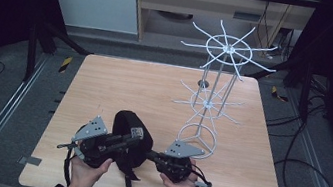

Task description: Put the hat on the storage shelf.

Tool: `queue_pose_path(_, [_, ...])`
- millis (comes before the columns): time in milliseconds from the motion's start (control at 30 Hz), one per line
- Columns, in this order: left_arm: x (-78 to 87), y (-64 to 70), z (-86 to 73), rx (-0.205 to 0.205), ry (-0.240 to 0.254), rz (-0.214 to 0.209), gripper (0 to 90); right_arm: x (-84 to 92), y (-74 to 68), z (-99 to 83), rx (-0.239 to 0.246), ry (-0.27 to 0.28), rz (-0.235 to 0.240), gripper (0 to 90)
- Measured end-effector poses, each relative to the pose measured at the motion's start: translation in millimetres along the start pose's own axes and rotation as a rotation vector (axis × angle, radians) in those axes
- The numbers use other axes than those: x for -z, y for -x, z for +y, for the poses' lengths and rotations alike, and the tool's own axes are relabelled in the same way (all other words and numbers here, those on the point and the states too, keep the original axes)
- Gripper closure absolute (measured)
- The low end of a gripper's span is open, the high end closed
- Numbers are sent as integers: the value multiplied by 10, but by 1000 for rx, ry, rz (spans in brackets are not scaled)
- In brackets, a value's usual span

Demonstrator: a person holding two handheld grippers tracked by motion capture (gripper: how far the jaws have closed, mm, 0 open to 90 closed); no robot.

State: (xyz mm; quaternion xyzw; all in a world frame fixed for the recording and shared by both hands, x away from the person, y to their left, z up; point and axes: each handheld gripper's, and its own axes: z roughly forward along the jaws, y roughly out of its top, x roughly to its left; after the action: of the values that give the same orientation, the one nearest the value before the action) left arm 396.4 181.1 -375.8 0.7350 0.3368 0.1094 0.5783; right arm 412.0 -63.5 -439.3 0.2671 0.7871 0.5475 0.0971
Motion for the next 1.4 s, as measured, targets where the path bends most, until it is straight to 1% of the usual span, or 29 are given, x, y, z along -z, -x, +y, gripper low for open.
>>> queue_pose_path(100, [18, -33, -3, -7, 13, -3, 816, 89, -18, 63, 59, 16, -80, 900])
queue_pose_path(167, [20, -41, -8, -7, 9, 0, 809, 138, -13, 102, 88, 15, -110, 900])
queue_pose_path(200, [16, -56, -35, -14, -5, 11, 805, 154, -15, 113, 97, 9, -124, 900])
queue_pose_path(233, [16, -56, -35, -14, -5, 11, 803, 159, -13, 119, 104, 0, -129, 900])
queue_pose_path(267, [14, -72, -87, -23, -26, 31, 798, 156, -14, 120, 111, -15, -133, 900])
queue_pose_path(300, [24, -83, -117, -29, -37, 41, 795, 146, -21, 116, 119, -25, -137, 900])
queue_pose_path(333, [41, -97, -145, -33, -47, 50, 791, 132, -28, 112, 124, -38, -132, 899])
queue_pose_path(367, [41, -97, -145, -33, -47, 50, 786, 116, -40, 110, 130, -46, -128, 899])
queue_pose_path(400, [96, -134, -199, -37, -60, 66, 783, 98, -55, 112, 132, -52, -121, 899])
queue_pose_path(433, [96, -134, -199, -37, -60, 66, 781, 98, -55, 112, 132, -52, -121, 899])
queue_pose_path(467, [157, -176, -255, -33, -71, 82, 780, 57, -94, 126, 142, -59, -112, 898])
queue_pose_path(500, [157, -176, -255, -33, -71, 82, 780, 57, -94, 126, 142, -59, -112, 898])
queue_pose_path(533, [209, -215, -298, -23, -79, 96, 780, 29, -115, 138, 147, -66, -109, 897])
queue_pose_path(600, [265, -258, -335, -14, -84, 109, 780, -60, -180, 173, 159, -84, -106, 894])
queue_pose_path(667, [354, -315, -385, 1, -88, 122, 780, -133, -223, 195, 158, -91, -96, 886])
queue_pose_path(700, [396, -346, -411, 11, -89, 128, 782, -170, -241, 202, 163, -94, -87, 867])
queue_pose_path(767, [472, -418, -469, 37, -93, 137, 786, -228, -267, 208, 165, -91, -86, 811])
queue_pose_path(800, [498, -449, -492, 44, -99, 142, 789, -239, -265, 207, 159, -87, -79, 788])
queue_pose_path(833, [535, -493, -532, 63, -106, 153, 790, -239, -259, 203, 154, -85, -76, 767])
queue_pose_path(900, [586, -562, -592, 74, -126, 172, 790, -207, -226, 177, 145, -78, -84, 741])
queue_pose_path(967, [616, -617, -643, 85, -144, 191, 790, -147, -158, 117, 128, -78, -104, 722])
queue_pose_path(1033, [632, -685, -695, 91, -167, 215, 790, -103, -92, 50, 106, -83, -115, 708])
queue_pose_path(1133, [614, -758, -753, 94, -203, 245, 786, -47, 14, -72, 95, -120, -154, 689])
queue_pose_path(1167, [606, -774, -768, 95, -211, 247, 783, -31, 36, -99, 89, -127, -164, 683])
queue_pose_path(1267, [573, -807, -825, 94, -249, 257, 772, 2, 84, -150, 83, -131, -180, 666])
queue_pose_path(1300, [569, -808, -836, 87, -256, 267, 759, 9, 94, -162, 82, -134, -185, 659])
queue_pose_path(1333, [567, -804, -844, 78, -258, 280, 722, 14, 101, -173, 78, -135, -190, 653])
queue_pose_path(1400, [577, -794, -846, 56, -253, 318, 580, 19, 117, -199, 80, -140, -196, 643])
